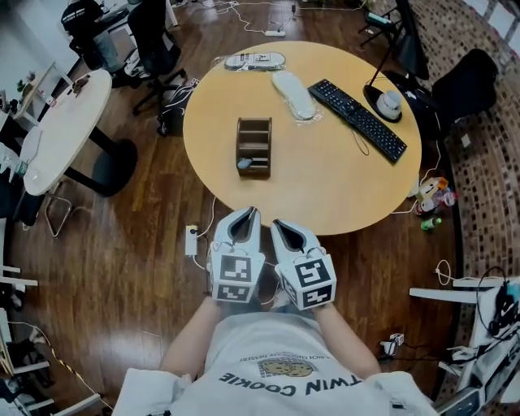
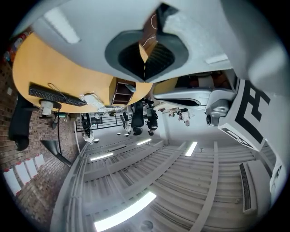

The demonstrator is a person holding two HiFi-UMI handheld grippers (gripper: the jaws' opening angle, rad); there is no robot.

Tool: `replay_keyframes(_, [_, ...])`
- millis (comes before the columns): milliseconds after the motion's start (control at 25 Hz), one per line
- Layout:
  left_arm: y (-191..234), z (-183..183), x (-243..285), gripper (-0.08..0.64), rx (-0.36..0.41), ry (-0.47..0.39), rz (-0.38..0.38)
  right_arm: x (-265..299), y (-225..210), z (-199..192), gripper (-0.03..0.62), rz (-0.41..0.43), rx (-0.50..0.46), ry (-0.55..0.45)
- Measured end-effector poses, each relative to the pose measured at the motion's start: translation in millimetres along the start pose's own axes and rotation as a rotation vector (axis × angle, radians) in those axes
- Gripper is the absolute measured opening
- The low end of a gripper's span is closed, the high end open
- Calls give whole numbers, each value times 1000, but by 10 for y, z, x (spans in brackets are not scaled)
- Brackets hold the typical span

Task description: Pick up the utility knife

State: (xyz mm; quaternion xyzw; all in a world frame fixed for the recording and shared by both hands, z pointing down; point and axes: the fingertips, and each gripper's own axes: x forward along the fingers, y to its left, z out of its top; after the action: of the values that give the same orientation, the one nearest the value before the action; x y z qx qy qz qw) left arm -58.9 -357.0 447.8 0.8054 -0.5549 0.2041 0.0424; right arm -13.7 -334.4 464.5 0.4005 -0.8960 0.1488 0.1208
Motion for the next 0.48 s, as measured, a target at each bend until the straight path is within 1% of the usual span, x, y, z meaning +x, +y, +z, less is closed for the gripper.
replay_keyframes(120, [132,-27,236,25,41,13,-34,211,-129,69,2,-33,9,0])
replay_keyframes(240, [293,-64,477,28,136,23,-60,451,-247,132,2,-69,21,-3])
replay_keyframes(320, [401,-96,625,45,201,29,-89,600,-303,146,2,-96,31,1])
replay_keyframes(480, [614,-190,898,69,301,55,-144,834,-406,182,2,-148,52,3])
